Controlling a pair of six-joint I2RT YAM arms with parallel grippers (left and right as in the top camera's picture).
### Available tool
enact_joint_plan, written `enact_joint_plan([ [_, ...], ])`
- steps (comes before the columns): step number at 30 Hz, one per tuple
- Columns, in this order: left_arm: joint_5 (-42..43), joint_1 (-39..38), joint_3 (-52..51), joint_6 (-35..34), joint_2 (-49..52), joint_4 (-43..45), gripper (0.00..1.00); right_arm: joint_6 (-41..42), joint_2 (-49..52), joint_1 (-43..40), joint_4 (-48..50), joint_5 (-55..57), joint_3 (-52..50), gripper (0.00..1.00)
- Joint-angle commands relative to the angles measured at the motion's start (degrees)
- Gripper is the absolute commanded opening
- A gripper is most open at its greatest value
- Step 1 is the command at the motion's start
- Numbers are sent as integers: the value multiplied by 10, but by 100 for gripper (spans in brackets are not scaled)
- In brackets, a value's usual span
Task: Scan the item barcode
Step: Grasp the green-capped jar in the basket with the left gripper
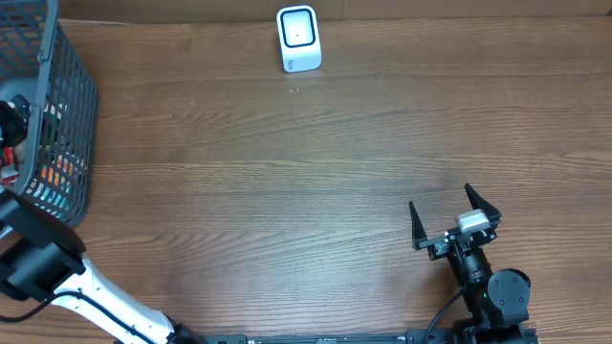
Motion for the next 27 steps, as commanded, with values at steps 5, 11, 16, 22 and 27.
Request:
enact_joint_plan([
  [5,35,-1,-3,-7,54,22,100,0,-4,0,2,1,-6,100],
  [11,36,-1,-2,-7,62,24,100,0,-4,0,2,1,-6,100],
  [16,35,2,0,-7,35,34,100,0,-4,0,2,1,-6,100],
  [22,36,-2,0,-7,11,44,100,0,-4,0,2,1,-6,100],
  [27,35,-4,0,-6,11,49,100,0,-4,0,2,1,-6,100],
])
